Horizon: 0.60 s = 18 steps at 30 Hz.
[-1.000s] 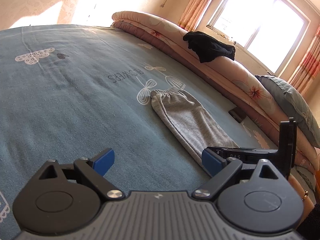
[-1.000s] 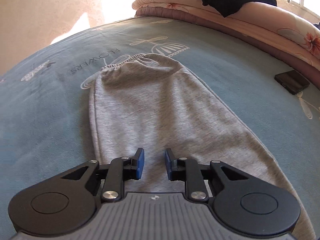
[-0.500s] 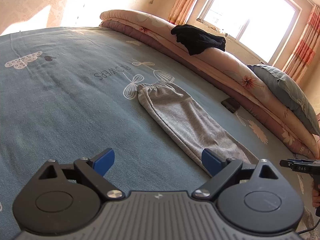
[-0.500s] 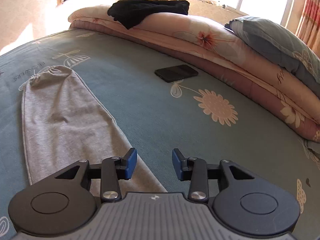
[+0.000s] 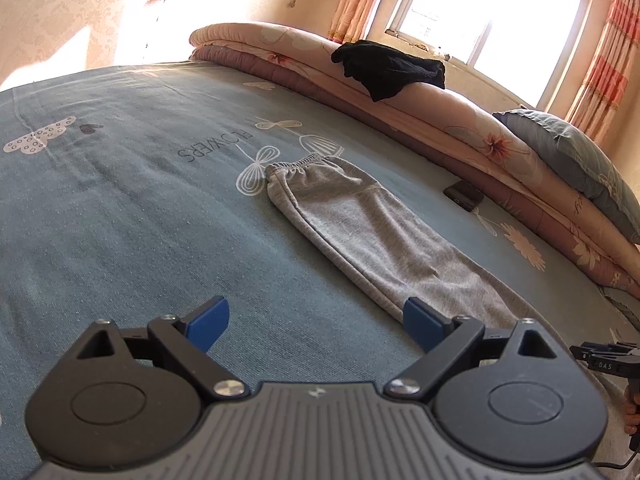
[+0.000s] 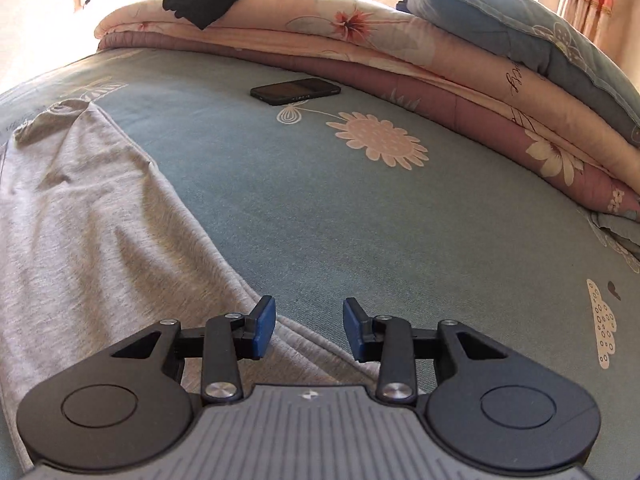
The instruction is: Fold clothes
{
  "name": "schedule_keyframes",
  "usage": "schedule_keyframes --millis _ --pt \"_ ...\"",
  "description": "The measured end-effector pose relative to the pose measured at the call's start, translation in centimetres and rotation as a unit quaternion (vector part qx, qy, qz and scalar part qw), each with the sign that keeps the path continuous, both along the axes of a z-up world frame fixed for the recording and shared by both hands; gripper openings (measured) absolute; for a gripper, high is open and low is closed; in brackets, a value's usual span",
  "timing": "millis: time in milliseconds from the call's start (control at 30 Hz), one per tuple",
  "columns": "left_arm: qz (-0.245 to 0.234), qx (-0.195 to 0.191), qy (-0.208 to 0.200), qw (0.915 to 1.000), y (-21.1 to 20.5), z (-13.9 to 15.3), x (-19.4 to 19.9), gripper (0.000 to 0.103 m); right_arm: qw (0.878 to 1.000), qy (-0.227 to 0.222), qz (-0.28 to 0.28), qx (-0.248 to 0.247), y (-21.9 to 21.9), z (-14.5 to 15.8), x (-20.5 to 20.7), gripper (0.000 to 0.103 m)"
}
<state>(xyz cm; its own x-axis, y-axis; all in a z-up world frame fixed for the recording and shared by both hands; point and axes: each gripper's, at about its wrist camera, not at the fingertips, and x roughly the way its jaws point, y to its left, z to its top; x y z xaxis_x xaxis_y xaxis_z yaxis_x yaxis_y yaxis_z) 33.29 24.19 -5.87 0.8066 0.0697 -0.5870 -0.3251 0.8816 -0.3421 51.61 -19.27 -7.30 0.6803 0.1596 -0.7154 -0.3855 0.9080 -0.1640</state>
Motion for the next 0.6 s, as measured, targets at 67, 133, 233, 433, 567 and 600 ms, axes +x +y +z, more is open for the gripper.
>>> schedule_keyframes --millis 67,133,233,433,567,600 --pt "0.000 0.000 0.000 1.0000 0.0 0.0 0.0 0.094 0.999 -0.002 0.022 -0.026 1.0 -0.6 -0.8 0.042" --pt "0.000 0.001 0.001 1.0000 -0.1 -0.1 0.0 0.094 0.997 -0.007 0.043 -0.059 1.9 -1.2 -1.5 0.042" --pt "-0.001 0.002 0.001 1.0000 -0.2 0.0 0.0 0.094 0.994 -0.008 0.058 -0.088 2.7 -1.5 -1.7 0.042" --pt "0.000 0.001 -0.001 1.0000 -0.1 0.0 -0.1 0.094 0.998 -0.035 0.047 -0.028 1.4 1.3 -0.2 0.042" --pt "-0.001 0.004 0.001 1.0000 -0.2 0.0 0.0 0.094 0.999 -0.006 0.040 -0.028 0.4 0.7 1.5 0.042" --pt "-0.002 0.003 0.000 1.0000 -0.2 -0.1 0.0 0.094 0.998 0.004 0.049 -0.035 0.4 0.2 1.5 0.042"
